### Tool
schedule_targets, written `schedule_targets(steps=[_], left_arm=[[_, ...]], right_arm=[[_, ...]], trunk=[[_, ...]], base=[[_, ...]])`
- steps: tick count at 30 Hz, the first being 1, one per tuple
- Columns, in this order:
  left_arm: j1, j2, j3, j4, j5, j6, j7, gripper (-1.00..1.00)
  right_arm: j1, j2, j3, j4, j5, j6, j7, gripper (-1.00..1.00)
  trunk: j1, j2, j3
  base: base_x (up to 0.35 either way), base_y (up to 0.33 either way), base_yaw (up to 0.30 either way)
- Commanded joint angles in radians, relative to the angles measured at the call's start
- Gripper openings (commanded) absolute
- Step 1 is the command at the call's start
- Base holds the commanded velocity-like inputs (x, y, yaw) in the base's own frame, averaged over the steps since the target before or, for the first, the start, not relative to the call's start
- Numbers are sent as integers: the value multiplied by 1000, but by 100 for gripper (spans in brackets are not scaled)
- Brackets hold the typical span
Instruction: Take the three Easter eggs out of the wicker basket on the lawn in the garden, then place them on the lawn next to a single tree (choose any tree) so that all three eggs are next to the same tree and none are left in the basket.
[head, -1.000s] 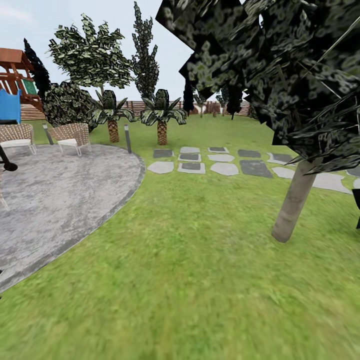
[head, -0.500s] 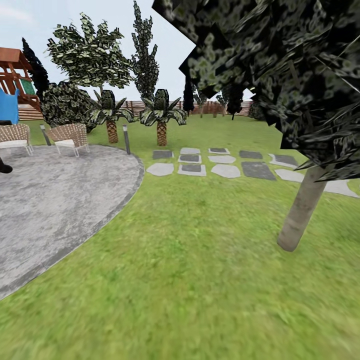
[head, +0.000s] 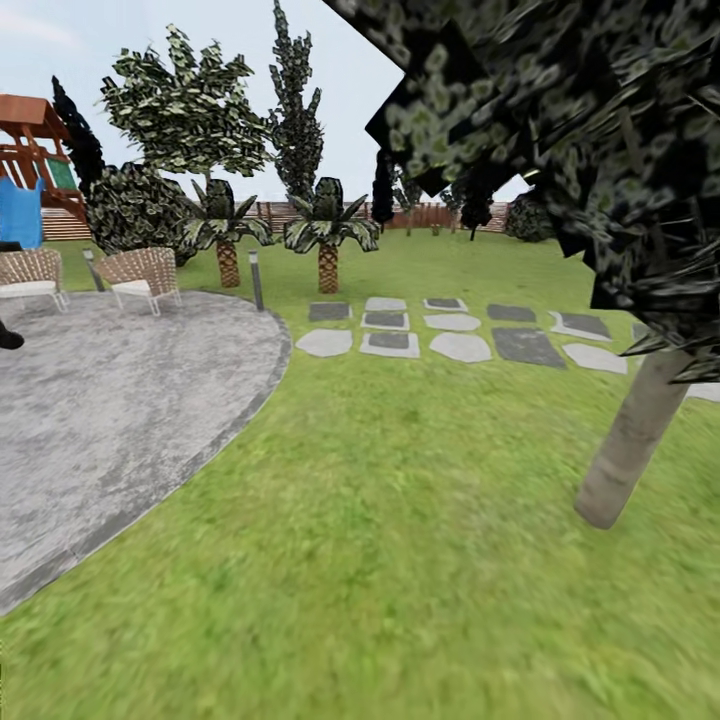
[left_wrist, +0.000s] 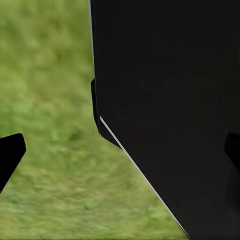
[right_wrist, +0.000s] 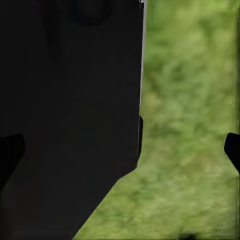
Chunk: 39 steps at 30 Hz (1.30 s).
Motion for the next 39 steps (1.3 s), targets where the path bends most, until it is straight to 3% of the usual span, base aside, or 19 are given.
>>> schedule_targets(steps=[1, 31, 39], left_arm=[[1, 0, 0, -2, -1, 0, 0, 100], [1, 0, 0, -1, -1, -1, 0, 100], [1, 0, 0, -2, -1, 0, 0, 100]], right_arm=[[-1, 0, 0, 2, -1, -1, 0, 100], [-1, 0, 0, 2, -2, -1, -3, 100], [-1, 0, 1, 2, 5, -2, -1, 100]], trunk=[[1, 0, -1], [1, 0, -1], [1, 0, -1]], base=[[330, 0, 210], [330, 0, 264], [330, 0, 48]])
